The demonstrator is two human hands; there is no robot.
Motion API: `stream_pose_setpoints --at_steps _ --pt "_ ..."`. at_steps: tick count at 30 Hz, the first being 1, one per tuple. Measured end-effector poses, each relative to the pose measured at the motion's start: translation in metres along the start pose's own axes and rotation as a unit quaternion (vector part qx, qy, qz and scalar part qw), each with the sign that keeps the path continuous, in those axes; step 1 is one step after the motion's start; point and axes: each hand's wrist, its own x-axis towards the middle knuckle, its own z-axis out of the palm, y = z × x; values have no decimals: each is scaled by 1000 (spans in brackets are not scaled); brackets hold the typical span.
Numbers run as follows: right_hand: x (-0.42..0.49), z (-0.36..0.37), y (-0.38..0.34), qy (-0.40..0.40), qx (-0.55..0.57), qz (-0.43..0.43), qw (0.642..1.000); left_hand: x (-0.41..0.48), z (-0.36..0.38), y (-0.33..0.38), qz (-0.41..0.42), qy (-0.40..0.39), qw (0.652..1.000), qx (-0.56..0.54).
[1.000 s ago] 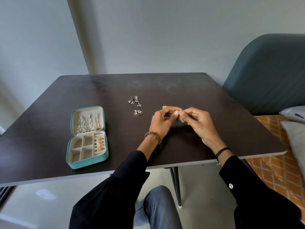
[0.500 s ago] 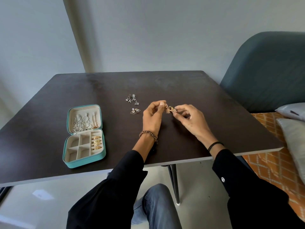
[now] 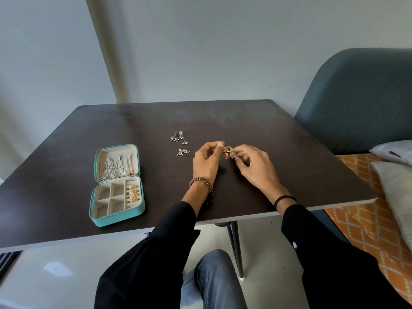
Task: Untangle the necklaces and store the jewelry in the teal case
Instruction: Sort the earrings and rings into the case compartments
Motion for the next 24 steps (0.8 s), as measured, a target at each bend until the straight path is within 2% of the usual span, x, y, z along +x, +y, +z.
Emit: stream_pose_setpoints --at_steps 10,16,24 --pt "-16 -8 -12 94 87 48 991 -13 0 16 -16 -21 996 90" --pt "-34 -13 -30 91 92 50 990 -37 -12 23 0 -31 991 132" --pt "-39 -14 -76 39 221 66 972 -58 -38 37 39 -43 991 118"
